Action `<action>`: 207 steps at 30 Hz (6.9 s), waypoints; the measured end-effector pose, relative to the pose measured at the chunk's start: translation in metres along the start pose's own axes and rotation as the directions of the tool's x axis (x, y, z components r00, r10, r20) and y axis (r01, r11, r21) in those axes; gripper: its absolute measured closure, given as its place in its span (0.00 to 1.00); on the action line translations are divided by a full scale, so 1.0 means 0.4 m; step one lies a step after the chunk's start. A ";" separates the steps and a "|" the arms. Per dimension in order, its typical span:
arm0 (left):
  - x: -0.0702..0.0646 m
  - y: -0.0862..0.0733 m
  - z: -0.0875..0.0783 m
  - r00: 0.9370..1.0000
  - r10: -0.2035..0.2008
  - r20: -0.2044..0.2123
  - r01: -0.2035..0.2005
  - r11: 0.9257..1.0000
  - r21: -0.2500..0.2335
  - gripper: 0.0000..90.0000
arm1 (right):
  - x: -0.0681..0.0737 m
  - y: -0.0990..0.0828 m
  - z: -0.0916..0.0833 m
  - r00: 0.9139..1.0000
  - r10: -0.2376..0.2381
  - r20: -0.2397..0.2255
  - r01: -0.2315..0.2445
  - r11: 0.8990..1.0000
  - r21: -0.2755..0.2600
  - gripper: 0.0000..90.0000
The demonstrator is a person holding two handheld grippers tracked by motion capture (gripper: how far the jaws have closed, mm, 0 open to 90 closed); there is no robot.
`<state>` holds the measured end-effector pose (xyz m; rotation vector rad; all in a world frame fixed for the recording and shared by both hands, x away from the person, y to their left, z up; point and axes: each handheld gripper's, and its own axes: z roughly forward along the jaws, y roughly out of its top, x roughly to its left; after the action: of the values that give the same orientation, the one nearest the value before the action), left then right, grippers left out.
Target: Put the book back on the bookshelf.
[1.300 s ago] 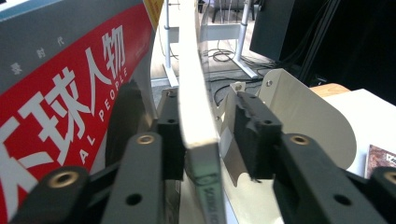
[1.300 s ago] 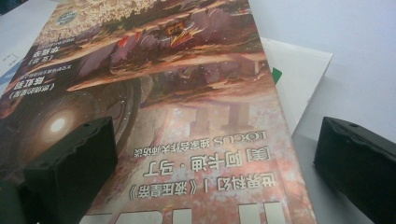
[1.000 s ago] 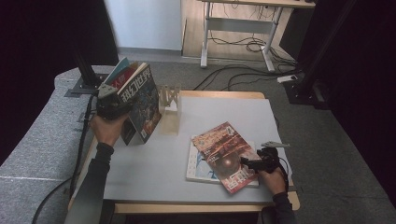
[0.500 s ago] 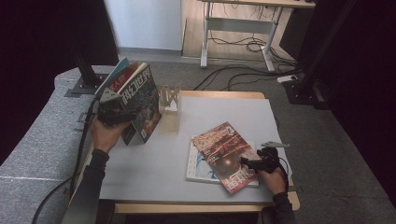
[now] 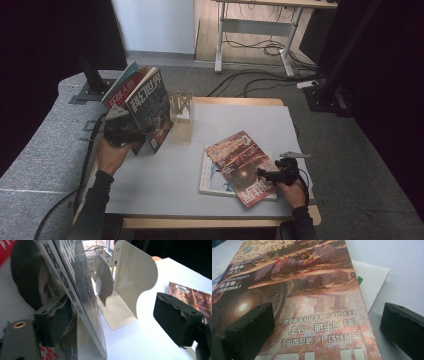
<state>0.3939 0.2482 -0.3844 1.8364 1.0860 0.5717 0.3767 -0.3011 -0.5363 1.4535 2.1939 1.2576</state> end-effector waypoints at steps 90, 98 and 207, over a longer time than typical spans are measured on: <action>-0.368 -0.088 0.430 0.899 0.194 0.392 -0.273 0.949 0.157 0.05 | 0.012 -0.045 -0.124 0.974 -0.155 0.162 0.155 0.988 0.016 0.01; -0.359 -0.096 0.466 0.909 0.178 0.378 -0.263 0.947 0.185 0.05 | 0.008 -0.057 -0.142 0.973 -0.154 0.171 0.154 0.988 0.017 0.01; -0.363 -0.219 0.300 0.903 0.139 0.406 -0.272 0.918 0.290 0.00 | -0.041 -0.005 -0.069 0.976 -0.118 0.182 0.118 0.993 0.016 0.01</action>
<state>0.3700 0.0861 -0.5118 2.2699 0.7608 0.1321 0.3670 -0.3297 -0.5251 1.3593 2.1287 1.0378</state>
